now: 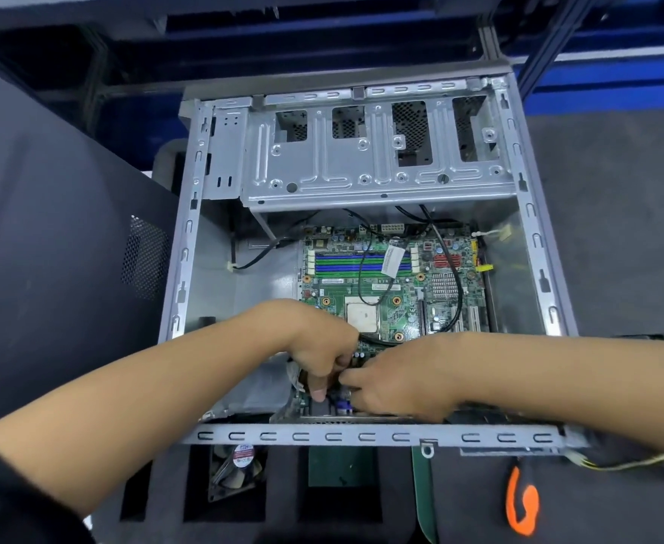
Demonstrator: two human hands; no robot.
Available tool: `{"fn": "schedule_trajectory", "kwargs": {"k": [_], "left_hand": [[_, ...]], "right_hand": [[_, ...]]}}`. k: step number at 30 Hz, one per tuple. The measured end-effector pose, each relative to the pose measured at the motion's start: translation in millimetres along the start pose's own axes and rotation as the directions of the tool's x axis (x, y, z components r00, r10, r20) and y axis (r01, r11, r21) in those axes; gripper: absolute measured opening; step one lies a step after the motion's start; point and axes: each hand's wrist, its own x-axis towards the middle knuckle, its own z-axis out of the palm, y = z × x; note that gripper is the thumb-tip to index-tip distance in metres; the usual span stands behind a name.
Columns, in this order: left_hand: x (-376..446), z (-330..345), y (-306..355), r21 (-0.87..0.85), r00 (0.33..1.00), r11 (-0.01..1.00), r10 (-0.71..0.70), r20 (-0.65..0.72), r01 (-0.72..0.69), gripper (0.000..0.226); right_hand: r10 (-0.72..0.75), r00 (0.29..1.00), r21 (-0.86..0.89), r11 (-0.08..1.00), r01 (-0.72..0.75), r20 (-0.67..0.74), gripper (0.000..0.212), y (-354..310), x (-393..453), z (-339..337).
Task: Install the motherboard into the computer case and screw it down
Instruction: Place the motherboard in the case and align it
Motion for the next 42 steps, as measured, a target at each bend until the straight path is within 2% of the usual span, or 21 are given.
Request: {"fn": "schedule_trajectory", "kwargs": {"k": [2, 4, 6, 10, 12, 14, 16, 18, 23, 27, 30, 31, 33, 36, 39, 42], "left_hand": [[-1, 0, 0, -0.017, 1.0, 1.0, 0.006, 0.006, -0.005, 0.022], [-2, -2, -2, -0.022, 1.0, 1.0, 0.012, -0.013, -0.012, 0.018], [-6, -9, -8, -0.023, 0.993, 1.0, -0.002, -0.119, -0.001, 0.019], [-12, -20, -18, -0.087, 0.906, 0.996, -0.042, -0.421, 0.006, 0.025], [-9, -19, -15, -0.06, 0.869, 0.998, -0.015, -0.495, -0.017, 0.016], [-6, -14, -9, -0.004, 0.872, 0.999, 0.045, -0.488, -0.054, 0.01], [-5, -8, -3, 0.063, 0.885, 0.993, 0.119, -0.45, -0.101, 0.012], [-5, -6, -1, 0.094, 0.884, 0.986, 0.166, -0.437, -0.139, 0.015], [-7, -9, -1, 0.028, 0.913, 0.992, 0.125, -0.387, -0.124, 0.018], [-8, -14, 1, 0.018, 0.939, 0.994, 0.111, -0.327, -0.112, 0.012], [-6, -15, 0, 0.022, 0.937, 0.995, 0.104, -0.333, -0.102, 0.011], [-4, -14, 0, 0.046, 0.929, 0.994, 0.107, -0.355, -0.097, 0.011], [-1, -11, 2, 0.094, 0.91, 0.993, 0.108, -0.401, -0.076, 0.012], [3, -9, 6, 0.127, 0.894, 0.991, 0.094, -0.438, -0.042, 0.016], [4, -5, 12, 0.13, 0.88, 0.991, 0.081, -0.469, -0.022, 0.01], [0, 0, 19, 0.017, 0.886, 0.996, 0.083, -0.455, -0.085, 0.013]], "right_hand": [[0.061, 0.998, 0.055, 0.997, -0.059, -0.036, 0.04, -3, -2, -4], [0.095, 0.995, 0.12, 0.988, -0.097, 0.02, 0.043, -6, -3, -9], [0.14, 0.988, 0.153, 0.977, -0.148, 0.064, 0.046, -3, -5, -16], [0.23, 0.972, 0.109, 0.966, -0.233, 0.045, 0.013, -5, -3, -16], [0.235, 0.971, 0.065, 0.969, -0.238, 0.048, 0.01, -7, 1, -12], [0.234, 0.971, 0.064, 0.969, -0.237, 0.047, 0.014, -5, 2, -11], [0.233, 0.971, 0.086, 0.968, -0.236, 0.047, 0.022, -3, 3, -12], [0.214, 0.975, 0.096, 0.971, -0.219, 0.058, 0.02, -3, 4, -13], [0.194, 0.979, 0.139, 0.97, -0.202, 0.069, 0.021, 1, 3, -15], [0.177, 0.979, 0.118, 0.975, -0.189, 0.101, 0.035, 8, 8, -15], [0.16, 0.979, 0.125, 0.976, -0.176, 0.126, 0.043, 11, 11, -15], [0.146, 0.98, 0.134, 0.977, -0.164, 0.133, 0.036, 12, 10, -16], [0.158, 0.978, 0.153, 0.972, -0.178, 0.139, 0.007, 13, 9, -17], [0.201, 0.967, 0.217, 0.948, -0.232, 0.155, 0.035, 15, 8, -20], [0.254, 0.954, 0.305, 0.906, -0.293, 0.162, 0.037, 16, 5, -21], [0.276, 0.938, 0.344, 0.877, -0.335, 0.209, 0.036, 15, -1, -19]]}}
